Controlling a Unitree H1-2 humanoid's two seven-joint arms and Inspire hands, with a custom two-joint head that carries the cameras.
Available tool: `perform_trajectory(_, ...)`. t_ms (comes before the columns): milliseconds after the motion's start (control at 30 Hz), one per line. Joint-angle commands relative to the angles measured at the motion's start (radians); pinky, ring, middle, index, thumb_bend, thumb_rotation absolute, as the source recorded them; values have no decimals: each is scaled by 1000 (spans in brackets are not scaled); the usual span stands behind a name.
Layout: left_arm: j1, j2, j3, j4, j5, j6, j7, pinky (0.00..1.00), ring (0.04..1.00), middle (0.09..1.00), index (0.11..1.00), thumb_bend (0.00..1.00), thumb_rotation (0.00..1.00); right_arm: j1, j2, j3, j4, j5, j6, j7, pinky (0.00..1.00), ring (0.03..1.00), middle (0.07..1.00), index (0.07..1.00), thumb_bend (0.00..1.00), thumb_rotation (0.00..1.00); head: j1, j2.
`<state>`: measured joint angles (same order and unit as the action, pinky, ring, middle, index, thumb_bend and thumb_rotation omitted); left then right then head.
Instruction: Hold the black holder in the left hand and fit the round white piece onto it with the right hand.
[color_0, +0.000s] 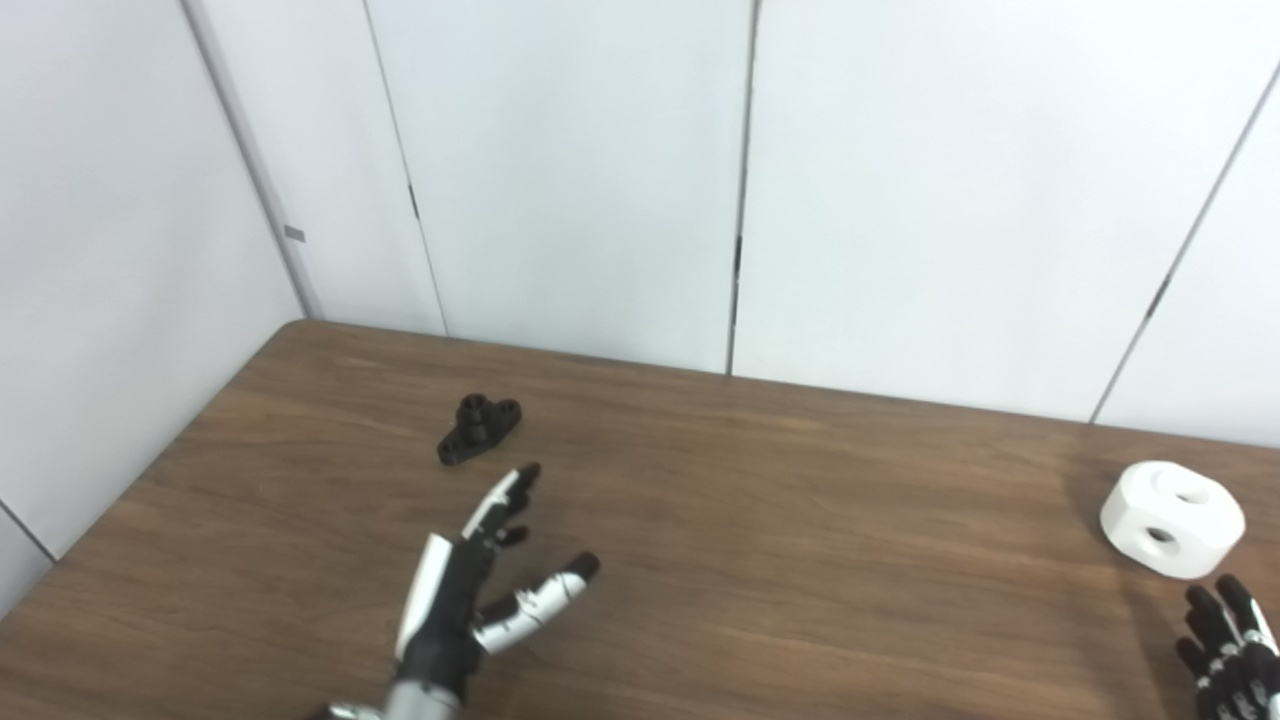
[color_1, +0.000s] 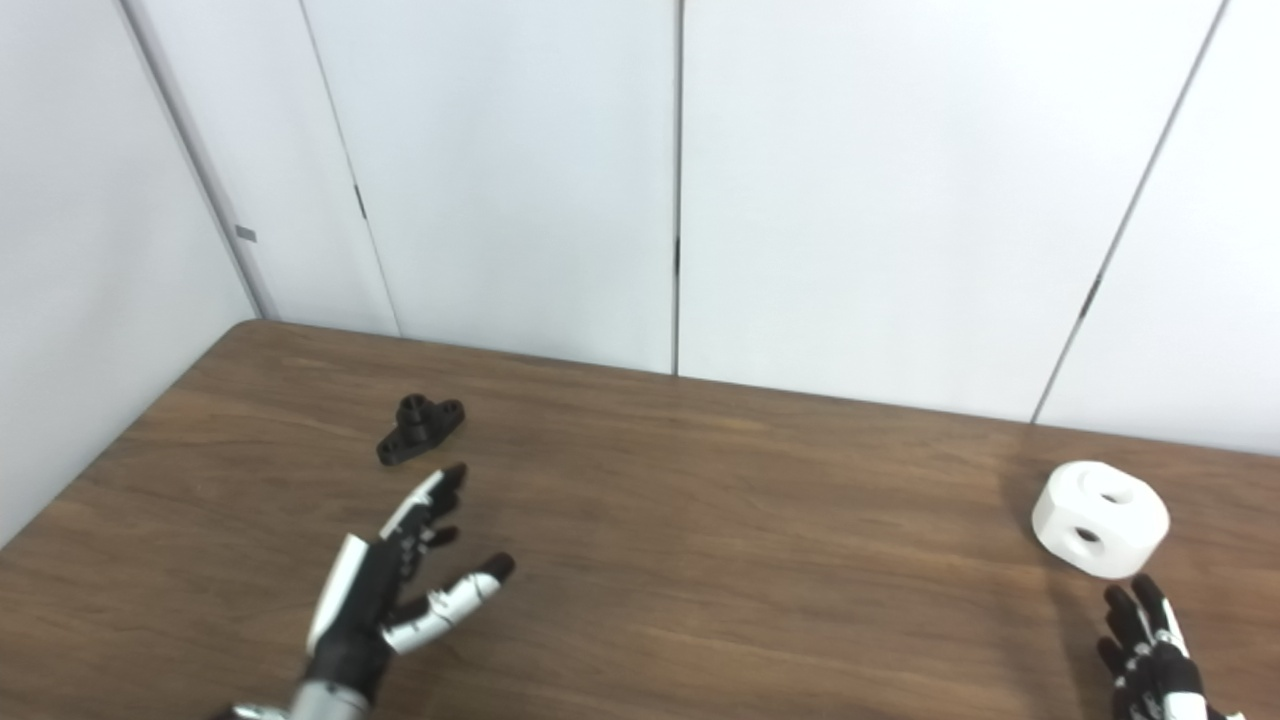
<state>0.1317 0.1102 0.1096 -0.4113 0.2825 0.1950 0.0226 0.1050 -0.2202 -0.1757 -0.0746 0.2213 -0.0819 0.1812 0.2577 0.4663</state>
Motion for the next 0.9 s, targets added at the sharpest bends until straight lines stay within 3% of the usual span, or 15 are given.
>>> perform_trajectory(0,-51,31,7,-66,65,54,0,885,930,938,913,829,316,35,11,6,43,11,2,2,1000,1000,967,1000,518,1000,2,2)
perform_trajectory(133,-91,89,0,-63,220,126,13,846,916,934,895,822,352,34,5,13,47,1,-1,6,1000,1000,969,1000,518,1000,1,4)
perform_trajectory(433,-157,135,43,17,296,159,46,798,927,944,881,799,370,37,7,17,37,1,8,6,1000,990,953,1000,550,1000,-1,14)
perform_trajectory(667,-207,191,50,115,370,182,68,828,932,933,877,809,418,37,11,19,31,3,15,4,1000,992,944,998,568,1000,-3,15)
perform_trajectory(867,-257,219,59,196,357,209,64,791,923,918,853,822,423,37,12,21,29,16,19,13,1000,999,947,1000,570,1000,-8,21)
